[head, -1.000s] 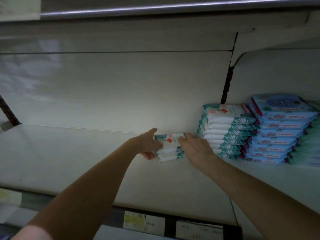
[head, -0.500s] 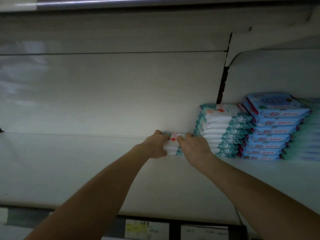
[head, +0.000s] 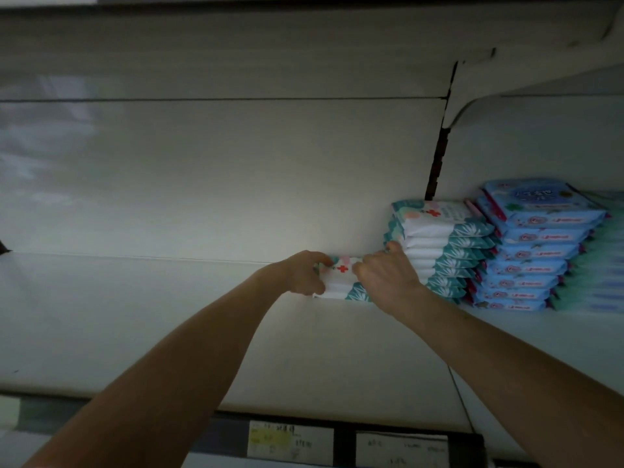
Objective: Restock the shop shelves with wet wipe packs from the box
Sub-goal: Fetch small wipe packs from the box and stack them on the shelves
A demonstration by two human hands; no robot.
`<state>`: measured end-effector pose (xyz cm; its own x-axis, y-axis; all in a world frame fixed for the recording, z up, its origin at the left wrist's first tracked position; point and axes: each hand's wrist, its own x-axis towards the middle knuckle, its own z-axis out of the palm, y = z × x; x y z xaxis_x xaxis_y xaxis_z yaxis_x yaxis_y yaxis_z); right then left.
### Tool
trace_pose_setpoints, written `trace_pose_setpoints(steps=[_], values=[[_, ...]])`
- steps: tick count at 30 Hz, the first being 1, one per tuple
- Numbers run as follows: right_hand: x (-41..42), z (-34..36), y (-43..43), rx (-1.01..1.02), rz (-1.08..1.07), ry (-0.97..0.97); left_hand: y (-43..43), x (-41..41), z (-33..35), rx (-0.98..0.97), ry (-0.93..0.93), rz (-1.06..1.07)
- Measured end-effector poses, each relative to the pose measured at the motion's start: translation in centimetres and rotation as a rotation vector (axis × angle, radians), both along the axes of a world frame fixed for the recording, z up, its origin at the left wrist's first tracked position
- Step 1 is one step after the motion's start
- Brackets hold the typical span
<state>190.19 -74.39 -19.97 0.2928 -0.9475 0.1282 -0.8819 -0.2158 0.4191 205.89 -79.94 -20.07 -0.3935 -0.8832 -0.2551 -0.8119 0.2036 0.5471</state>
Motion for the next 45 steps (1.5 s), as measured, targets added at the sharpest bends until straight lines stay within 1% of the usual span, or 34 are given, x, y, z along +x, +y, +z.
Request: trace_pose_setpoints(steps=[2,6,8,10,12,14,15,16,18,20,21,24,27,31,36,41,43,45], values=[[0.0,-0.2,0.1,-0.009,-0.012,0.015,0.0,0.2,0.2,-0.022,-0.054,-0.05],[0.6,-1.0,0.0,-0.032,-0.061,0.048,0.4,-0.1,-0.3,-0.24,-0.255,-0.163],[1.1,-1.2,0.1,-0.031,-0.104,0.033,0.5,-0.1,-0.6,-0.326,-0.294,-0.193],[1.3,-1.5,0.3,-0.032,-0.132,0.029,0.4,0.1,-0.8,-0.365,-0.315,-0.226],[1.5,-1.6,0.4,-0.037,-0.151,0.013,0.3,0.3,-0.7,-0.388,-0.352,-0.24],[1.8,-1.8,0.5,-0.071,-0.144,-0.015,0.4,0.5,-0.4,-0.439,-0.446,-0.23],[2.0,-2.0,0.4,-0.107,-0.139,-0.045,0.4,0.5,-0.3,-0.484,-0.486,-0.215],[2.1,-2.1,0.4,-0.131,-0.126,-0.119,0.5,0.4,-0.3,-0.531,-0.5,-0.2],[2.7,-1.9,0.8,-0.107,-0.103,-0.235,0.7,0.2,-0.7,-0.592,-0.467,-0.174],[3.6,-1.8,1.2,-0.08,-0.133,-0.268,0.9,0.1,-1.2,-0.596,-0.43,-0.159],[3.9,-1.6,1.3,-0.034,-0.18,-0.271,1.0,0.1,-1.3,-0.59,-0.421,-0.157],[4.0,-1.3,1.5,0.067,-0.3,-0.386,0.9,0.4,-1.0,-0.532,-0.4,-0.159],[4.0,-1.3,2.8,0.085,-0.395,-0.576,1.1,1.0,-0.2,-0.456,-0.334,-0.128],[4.2,-1.4,6.1,0.053,-0.472,-0.766,3.1,0.8,0.6,-0.445,-0.214,-0.158],[4.6,-0.7,11.8,-0.097,-0.633,-1.011,8.7,-1.0,0.7,-0.367,-0.074,-0.258],[4.5,-0.8,19.3,-0.176,-0.81,-1.107,15.6,-2.9,0.3,-0.279,0.051,-0.357],[4.4,-1.0,22.6,-0.173,-0.897,-1.131,18.5,-3.5,0.0,-0.253,0.085,-0.392],[4.4,-1.5,26.1,-0.225,-0.979,-1.144,21.5,-4.2,-0.4,-0.225,0.11,-0.411]])
